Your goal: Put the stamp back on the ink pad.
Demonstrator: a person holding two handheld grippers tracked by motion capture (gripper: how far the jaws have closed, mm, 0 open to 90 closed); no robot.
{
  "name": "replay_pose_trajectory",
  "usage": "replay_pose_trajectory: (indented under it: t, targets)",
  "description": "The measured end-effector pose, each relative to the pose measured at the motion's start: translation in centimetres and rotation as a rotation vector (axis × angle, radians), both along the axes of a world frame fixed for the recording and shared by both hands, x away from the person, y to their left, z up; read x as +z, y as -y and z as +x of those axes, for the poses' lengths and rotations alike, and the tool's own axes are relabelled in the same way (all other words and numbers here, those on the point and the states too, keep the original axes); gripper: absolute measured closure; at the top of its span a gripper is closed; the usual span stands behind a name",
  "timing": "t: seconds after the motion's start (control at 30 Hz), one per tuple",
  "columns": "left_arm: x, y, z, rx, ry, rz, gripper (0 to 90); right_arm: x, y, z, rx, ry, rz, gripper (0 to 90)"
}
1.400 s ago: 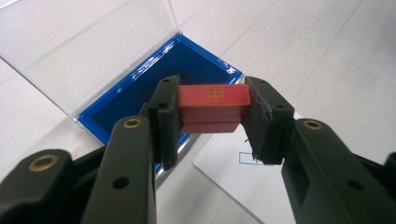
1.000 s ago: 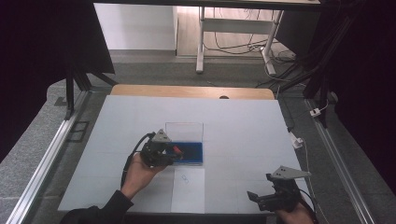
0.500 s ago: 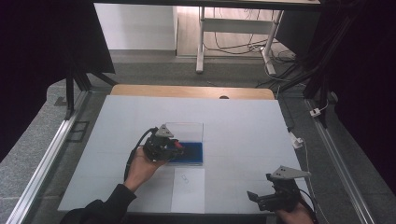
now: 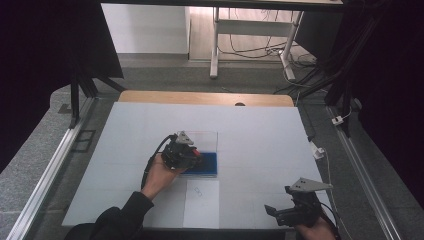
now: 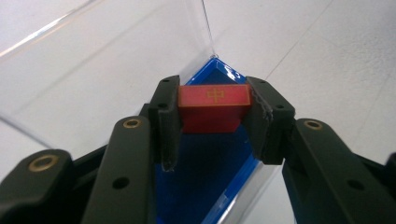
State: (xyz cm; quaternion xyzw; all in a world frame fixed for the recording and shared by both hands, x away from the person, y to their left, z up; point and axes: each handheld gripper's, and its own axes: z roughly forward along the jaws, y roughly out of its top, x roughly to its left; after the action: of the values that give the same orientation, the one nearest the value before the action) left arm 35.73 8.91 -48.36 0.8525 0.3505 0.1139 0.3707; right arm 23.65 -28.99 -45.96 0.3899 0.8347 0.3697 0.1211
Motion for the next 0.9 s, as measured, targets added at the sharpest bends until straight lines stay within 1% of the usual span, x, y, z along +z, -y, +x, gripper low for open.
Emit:
replay_pose_trajectory:
  t: [0.1,0.23,0.47,0.53,0.63,0.77,0.9]
  targets:
    - [-0.3,0.4,0.3,0.0,0.003,0.003,57.9,0.0,0.0,0.0,0.0,0.0,0.0,1.7]
    - [-0.8,0.9,0.5,-0.005,0.002,0.021,57.9,0.0,0.0,0.0,0.001,0.0,0.0,1.7]
    - [-1.7,1.1,0.7,-0.001,-0.011,0.048,57.8,0.0,0.0,0.0,0.003,0.001,-0.002,1.7]
    - [-1.9,1.2,0.6,-0.004,0.003,0.053,57.6,0.0,0.0,0.0,0.003,0.002,-0.002,1.7]
    - [-1.9,1.3,0.5,-0.015,0.011,0.073,57.8,0.0,0.0,0.0,0.003,0.002,-0.002,1.7]
    - [-1.9,1.1,0.6,-0.014,-0.001,0.055,57.8,0.0,0.0,0.0,0.004,0.003,-0.002,1.7]
    - [-1.9,1.1,0.6,-0.011,-0.002,0.056,57.4,0.0,0.0,0.0,0.003,0.005,-0.001,1.7]
